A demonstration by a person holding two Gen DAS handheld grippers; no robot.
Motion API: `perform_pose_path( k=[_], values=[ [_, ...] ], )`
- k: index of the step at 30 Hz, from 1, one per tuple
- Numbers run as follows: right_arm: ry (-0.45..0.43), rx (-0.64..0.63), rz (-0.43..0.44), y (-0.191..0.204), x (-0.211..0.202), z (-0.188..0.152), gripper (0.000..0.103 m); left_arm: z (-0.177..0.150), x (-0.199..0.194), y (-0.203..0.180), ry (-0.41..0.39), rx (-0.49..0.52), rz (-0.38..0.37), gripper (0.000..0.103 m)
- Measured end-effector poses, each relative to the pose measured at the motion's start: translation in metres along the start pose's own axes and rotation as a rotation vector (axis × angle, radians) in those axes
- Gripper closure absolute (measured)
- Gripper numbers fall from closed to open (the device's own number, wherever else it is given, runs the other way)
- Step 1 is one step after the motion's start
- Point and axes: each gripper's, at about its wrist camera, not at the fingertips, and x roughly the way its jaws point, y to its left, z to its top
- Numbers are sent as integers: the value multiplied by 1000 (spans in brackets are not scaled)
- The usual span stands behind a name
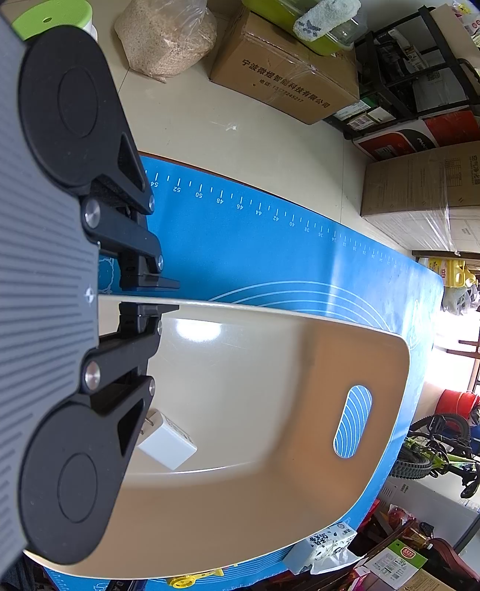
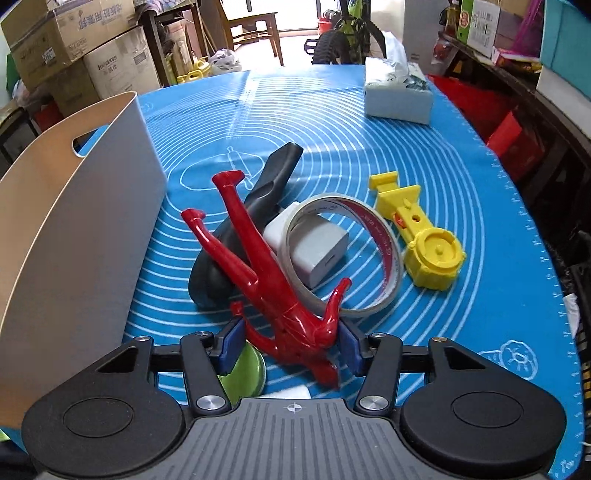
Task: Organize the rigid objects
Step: 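Grasp the red figurine with the right gripper and lift it, then lower the red figurine into the basket and open the right gripper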
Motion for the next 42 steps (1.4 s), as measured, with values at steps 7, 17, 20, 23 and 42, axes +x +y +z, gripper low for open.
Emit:
perform_pose_path(
  k=[7, 17, 20, 23, 42],
  values=[
    [21, -34, 7, 3, 10, 2, 64, 0, 0, 0, 0, 0, -1, 97],
    [-110, -144, -6, 14, -14, -7, 67, 0, 0, -1, 1, -1, 2, 97],
    [-148, -131, -1, 12, -23, -10, 67, 0, 0, -1, 1, -1, 1, 96],
    [-179, -128, -2, 10, -33, -9, 67, 0, 0, -1, 1, -1, 2, 96],
    [-356, -194, 118, 84, -90, 44, 67, 0, 0, -1, 1, 0, 3, 96]
  ],
)
